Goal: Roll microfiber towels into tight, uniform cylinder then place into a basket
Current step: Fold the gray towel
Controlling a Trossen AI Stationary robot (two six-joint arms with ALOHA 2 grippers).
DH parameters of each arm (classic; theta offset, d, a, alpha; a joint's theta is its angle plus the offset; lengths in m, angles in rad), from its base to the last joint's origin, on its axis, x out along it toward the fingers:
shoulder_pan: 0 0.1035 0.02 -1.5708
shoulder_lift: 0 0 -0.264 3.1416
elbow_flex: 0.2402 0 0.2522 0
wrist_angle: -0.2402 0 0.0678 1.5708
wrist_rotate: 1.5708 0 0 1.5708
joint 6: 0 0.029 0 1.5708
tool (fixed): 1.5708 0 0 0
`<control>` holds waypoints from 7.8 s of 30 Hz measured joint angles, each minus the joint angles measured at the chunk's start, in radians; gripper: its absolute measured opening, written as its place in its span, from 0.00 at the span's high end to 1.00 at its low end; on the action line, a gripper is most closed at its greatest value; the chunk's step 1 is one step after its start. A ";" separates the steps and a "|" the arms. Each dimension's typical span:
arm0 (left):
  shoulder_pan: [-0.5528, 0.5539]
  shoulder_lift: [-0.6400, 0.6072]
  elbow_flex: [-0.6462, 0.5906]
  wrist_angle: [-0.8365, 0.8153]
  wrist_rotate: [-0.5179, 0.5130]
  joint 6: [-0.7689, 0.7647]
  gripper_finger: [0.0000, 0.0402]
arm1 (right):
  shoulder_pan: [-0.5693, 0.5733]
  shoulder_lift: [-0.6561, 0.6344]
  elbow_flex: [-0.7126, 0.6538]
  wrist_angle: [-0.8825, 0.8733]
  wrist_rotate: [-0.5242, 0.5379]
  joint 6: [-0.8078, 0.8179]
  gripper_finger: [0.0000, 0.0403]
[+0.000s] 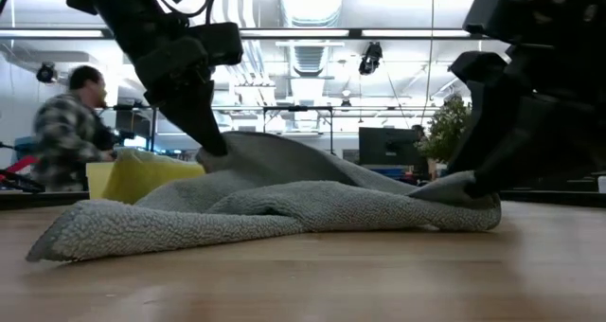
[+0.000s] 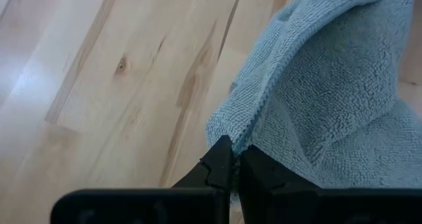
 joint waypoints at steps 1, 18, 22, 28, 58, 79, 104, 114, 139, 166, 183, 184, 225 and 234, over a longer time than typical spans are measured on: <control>0.000 0.000 0.002 0.000 0.000 0.000 1.00 | 0.000 0.000 0.000 0.001 0.008 0.000 0.66; 0.001 0.000 0.007 0.002 -0.002 0.000 1.00 | 0.000 0.013 0.000 0.066 0.022 -0.010 0.88; 0.002 0.000 0.005 0.002 -0.002 0.000 1.00 | 0.000 0.047 -0.001 0.119 0.018 -0.047 0.89; 0.002 0.000 0.005 0.000 -0.002 0.000 1.00 | -0.002 0.090 -0.001 0.126 0.024 -0.057 0.88; -0.034 -0.112 0.009 -0.001 -0.002 0.077 1.00 | 0.134 0.064 0.343 -0.222 0.186 -0.068 0.98; -0.542 -0.211 0.139 0.209 -0.438 0.388 1.00 | 0.286 0.063 0.816 -0.426 0.364 -0.181 0.98; -0.621 -0.164 0.174 0.411 -0.671 0.565 1.00 | 0.202 0.065 0.677 -0.912 0.432 0.418 0.98; -0.618 -0.159 0.161 0.506 -0.477 0.607 1.00 | 0.205 0.063 0.677 -0.500 0.247 -0.016 0.98; -0.657 -0.128 0.155 0.565 -0.850 0.653 1.00 | 0.141 0.024 0.687 -0.713 0.361 0.247 0.98; -0.528 -0.131 0.126 -0.085 -0.867 0.112 1.00 | 0.104 0.021 0.464 -0.922 0.511 0.609 0.98; -0.415 -0.109 -0.112 -0.098 -0.651 -0.245 1.00 | -0.032 0.022 0.189 -0.535 0.340 0.447 0.98; -0.415 -0.109 -0.116 -0.069 -0.627 -0.245 1.00 | -0.031 0.022 0.183 -0.505 0.302 0.433 0.98; -0.417 0.082 -0.048 0.090 -0.053 -0.299 1.00 | 0.048 0.023 0.033 -0.179 -0.006 0.389 0.98; -0.417 0.130 -0.049 0.130 -0.044 -0.298 1.00 | 0.048 0.023 0.018 -0.167 -0.014 0.385 0.98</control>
